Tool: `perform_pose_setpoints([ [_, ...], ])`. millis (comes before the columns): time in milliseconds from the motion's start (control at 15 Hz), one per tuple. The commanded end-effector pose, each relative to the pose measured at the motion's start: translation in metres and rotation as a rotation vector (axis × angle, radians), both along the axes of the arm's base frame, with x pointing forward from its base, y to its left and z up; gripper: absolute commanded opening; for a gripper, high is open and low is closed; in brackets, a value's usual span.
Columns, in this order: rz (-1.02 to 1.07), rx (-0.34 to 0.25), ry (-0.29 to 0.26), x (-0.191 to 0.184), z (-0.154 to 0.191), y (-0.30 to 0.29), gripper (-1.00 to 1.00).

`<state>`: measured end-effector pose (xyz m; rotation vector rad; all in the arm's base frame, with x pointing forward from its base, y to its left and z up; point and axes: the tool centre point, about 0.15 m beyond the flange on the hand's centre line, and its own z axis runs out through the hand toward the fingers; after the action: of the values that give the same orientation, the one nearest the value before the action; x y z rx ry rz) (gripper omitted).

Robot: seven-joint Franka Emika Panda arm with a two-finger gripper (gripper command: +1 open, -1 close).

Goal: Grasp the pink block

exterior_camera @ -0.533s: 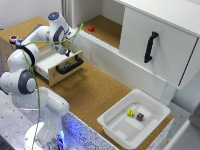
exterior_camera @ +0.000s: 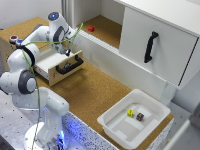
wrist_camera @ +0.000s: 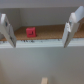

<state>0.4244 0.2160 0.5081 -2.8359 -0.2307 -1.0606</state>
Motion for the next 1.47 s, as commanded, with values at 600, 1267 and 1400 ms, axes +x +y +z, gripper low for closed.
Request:
perform_pose_setpoints([
  [600,0.310,0.102,-0.001,0.171,-0.026,0.063,1.00],
  [1267,0.275,0.049,-0.012,0.229,-0.038,0.077,1.00],
  [1400,0.266,0.039,-0.016,0.233,-0.040,0.079,1.00],
])
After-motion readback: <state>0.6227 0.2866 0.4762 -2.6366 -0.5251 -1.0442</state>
